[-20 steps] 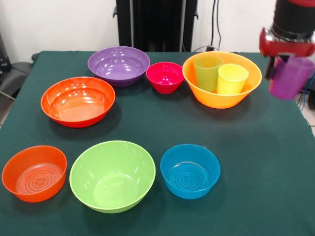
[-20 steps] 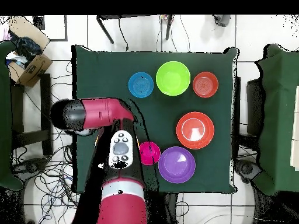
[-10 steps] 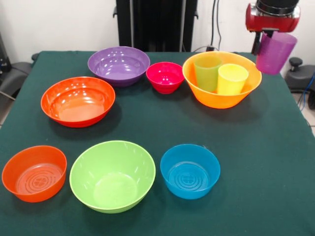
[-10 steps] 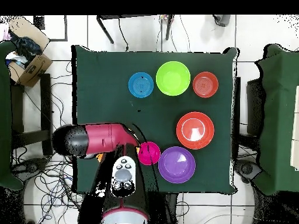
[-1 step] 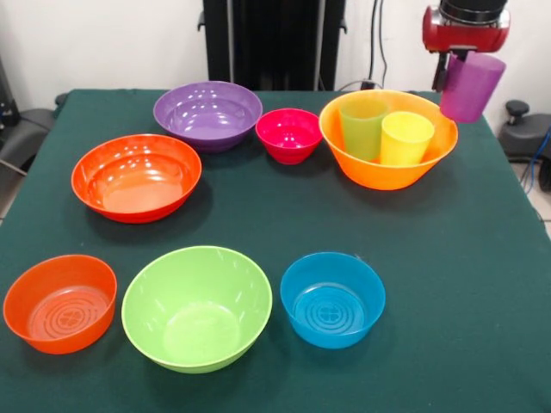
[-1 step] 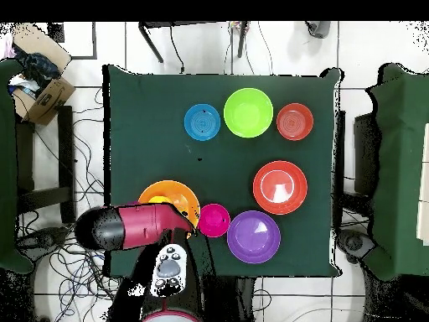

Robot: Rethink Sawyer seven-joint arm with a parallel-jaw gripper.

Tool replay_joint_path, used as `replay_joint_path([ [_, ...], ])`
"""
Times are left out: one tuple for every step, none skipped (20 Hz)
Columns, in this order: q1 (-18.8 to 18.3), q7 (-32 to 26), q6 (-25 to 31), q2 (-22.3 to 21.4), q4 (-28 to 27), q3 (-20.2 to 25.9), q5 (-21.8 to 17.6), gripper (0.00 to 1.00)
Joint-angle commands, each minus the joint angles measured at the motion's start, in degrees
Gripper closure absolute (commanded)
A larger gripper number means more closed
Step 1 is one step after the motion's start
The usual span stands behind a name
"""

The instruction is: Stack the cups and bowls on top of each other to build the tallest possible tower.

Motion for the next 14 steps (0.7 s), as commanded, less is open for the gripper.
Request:
replay_joint_path([
  [1.77,6.12,-5.06,2.54,6.07,1.31,-3.97,1.0],
  [1.83,5.96,-5.29,2.54,6.28,1.31,-4.06,1.0],
  [1.76,5.81,-5.75,2.55,6.83,1.41,-4.22,1.0],
  [1.74,5.64,-5.78,2.54,7.07,1.43,-4.38,1.0],
  [1.72,5.46,-5.81,2.53,7.3,1.46,-4.53,1.0],
  [1.7,5.29,-5.83,2.52,7.54,1.48,-4.69,1.0],
  [1.78,5.19,-5.83,2.5,7.79,1.39,-4.9,1.0],
  [1.87,5.07,-5.85,2.5,8.08,1.26,-5.17,1.0],
  [2.0,5.0,-5.89,2.51,8.3,1.06,-5.48,1.0],
  [2.19,5.17,-6.11,2.58,8.41,0.86,-5.67,1.0],
  [2.51,5.36,-6.03,2.74,7.96,0.44,-5.83,1.0],
  [2.93,5.85,-6.73,3.03,7.84,-0.08,-6.12,1.0],
  [3.33,6.39,-7.56,3.32,7.8,-0.64,-6.37,1.0],
  [3.69,6.87,-8.56,3.59,7.67,-1.26,-6.68,1.0],
])
